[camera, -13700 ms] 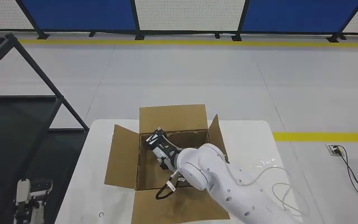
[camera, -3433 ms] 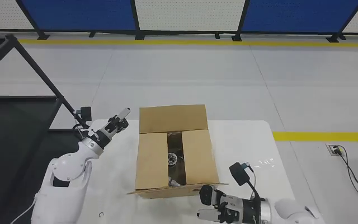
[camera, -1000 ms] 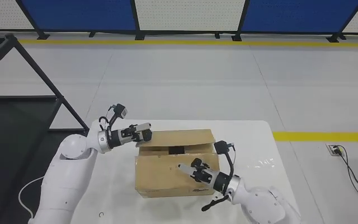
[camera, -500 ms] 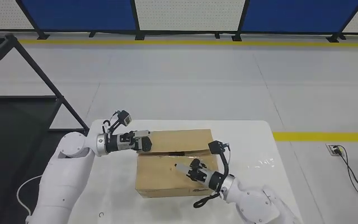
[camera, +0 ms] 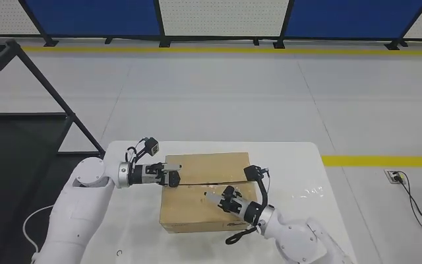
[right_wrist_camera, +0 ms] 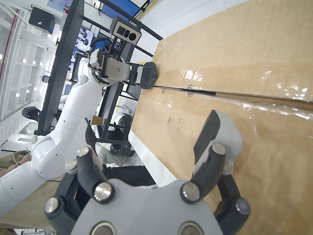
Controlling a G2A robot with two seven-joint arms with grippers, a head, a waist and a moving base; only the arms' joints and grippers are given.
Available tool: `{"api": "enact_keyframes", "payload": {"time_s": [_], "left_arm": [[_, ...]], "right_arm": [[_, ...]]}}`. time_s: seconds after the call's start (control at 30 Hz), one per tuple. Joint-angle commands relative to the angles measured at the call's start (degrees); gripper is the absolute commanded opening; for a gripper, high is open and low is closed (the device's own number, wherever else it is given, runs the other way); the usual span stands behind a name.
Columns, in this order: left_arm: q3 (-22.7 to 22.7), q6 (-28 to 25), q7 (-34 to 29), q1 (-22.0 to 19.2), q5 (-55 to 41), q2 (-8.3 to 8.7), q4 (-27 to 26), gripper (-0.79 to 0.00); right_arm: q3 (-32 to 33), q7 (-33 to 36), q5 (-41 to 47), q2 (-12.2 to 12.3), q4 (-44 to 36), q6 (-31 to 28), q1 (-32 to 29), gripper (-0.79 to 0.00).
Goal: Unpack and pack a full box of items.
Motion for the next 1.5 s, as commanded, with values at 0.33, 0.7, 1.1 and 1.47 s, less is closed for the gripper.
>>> {"api": "enact_keyframes", "payload": {"time_s": [0.33,0.7,1.1,1.47], "left_arm": [[1.6,-0.3,0.4,-0.8,-1.0,0.02,1.1,0.0],[2.3,-0.3,0.2,-1.2,-1.4,-0.05,1.3,0.0],[2.3,-0.3,0.2,-1.2,-1.4,-0.05,1.3,0.0],[2.3,-0.3,0.2,-1.2,-1.4,-0.05,1.3,0.0]], "right_arm": [[6.4,-3.0,2.0,0.6,-3.4,-2.3,-4.2,0.0],[22.1,-8.7,8.5,2.3,-4.8,-4.2,-18.4,0.0],[22.1,-10.0,10.0,2.1,-2.7,-1.3,-19.2,0.0],[21.8,-13.7,27.2,0.7,6.6,0.0,-19.5,0.0]]}}
